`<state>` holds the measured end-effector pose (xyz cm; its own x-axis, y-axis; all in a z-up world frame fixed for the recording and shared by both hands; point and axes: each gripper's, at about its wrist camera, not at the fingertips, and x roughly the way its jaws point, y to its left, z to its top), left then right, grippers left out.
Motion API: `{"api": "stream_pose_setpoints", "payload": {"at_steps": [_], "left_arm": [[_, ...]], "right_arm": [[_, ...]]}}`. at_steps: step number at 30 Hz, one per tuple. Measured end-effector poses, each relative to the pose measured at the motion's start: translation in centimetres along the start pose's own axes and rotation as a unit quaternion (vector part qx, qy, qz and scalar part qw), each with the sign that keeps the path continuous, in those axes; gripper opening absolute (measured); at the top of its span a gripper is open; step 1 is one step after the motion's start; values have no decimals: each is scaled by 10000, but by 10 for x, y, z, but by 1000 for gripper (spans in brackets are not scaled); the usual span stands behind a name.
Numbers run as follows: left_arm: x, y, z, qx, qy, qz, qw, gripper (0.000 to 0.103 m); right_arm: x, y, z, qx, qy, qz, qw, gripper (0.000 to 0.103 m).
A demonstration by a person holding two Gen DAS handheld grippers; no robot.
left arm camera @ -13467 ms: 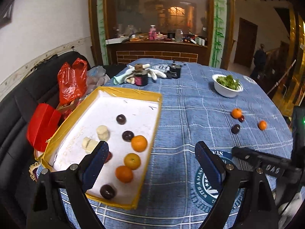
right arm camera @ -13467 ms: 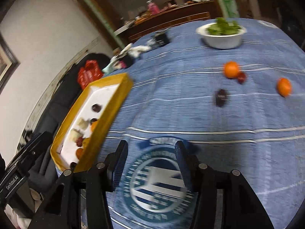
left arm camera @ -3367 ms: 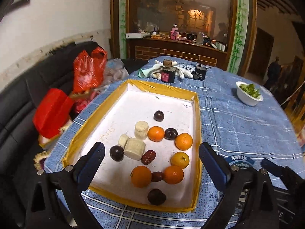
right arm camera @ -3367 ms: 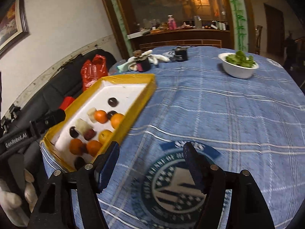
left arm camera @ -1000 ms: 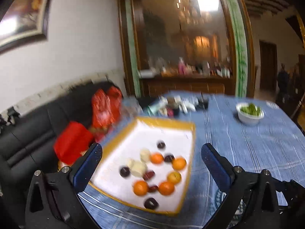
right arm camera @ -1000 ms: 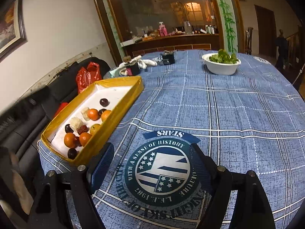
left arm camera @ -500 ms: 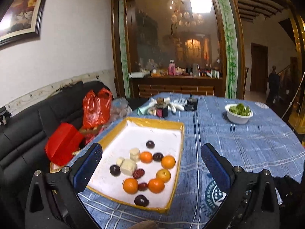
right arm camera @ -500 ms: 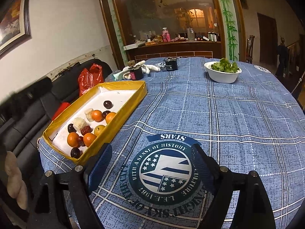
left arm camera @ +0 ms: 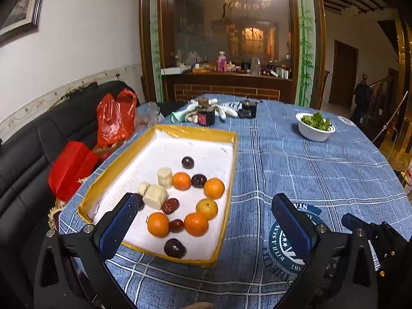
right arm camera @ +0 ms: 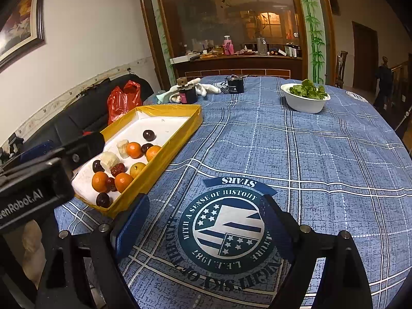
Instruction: Organize fruits
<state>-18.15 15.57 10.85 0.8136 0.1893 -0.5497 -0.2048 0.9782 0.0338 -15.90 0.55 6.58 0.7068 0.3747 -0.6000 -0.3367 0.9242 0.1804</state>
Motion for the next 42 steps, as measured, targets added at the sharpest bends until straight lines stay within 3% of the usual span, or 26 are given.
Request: {"api": "stream_pose_setpoints", "payload": {"at_steps": [19, 42], "left_arm": [[10, 0, -5, -23, 279, -5, 9996, 103], [13, 1, -7, -35, 328, 1, 9995, 103]], "right_arm": [[3, 3, -3, -9, 58, 9, 10000, 93], [3, 7, -3, -19, 64, 8, 10000, 94]]}}
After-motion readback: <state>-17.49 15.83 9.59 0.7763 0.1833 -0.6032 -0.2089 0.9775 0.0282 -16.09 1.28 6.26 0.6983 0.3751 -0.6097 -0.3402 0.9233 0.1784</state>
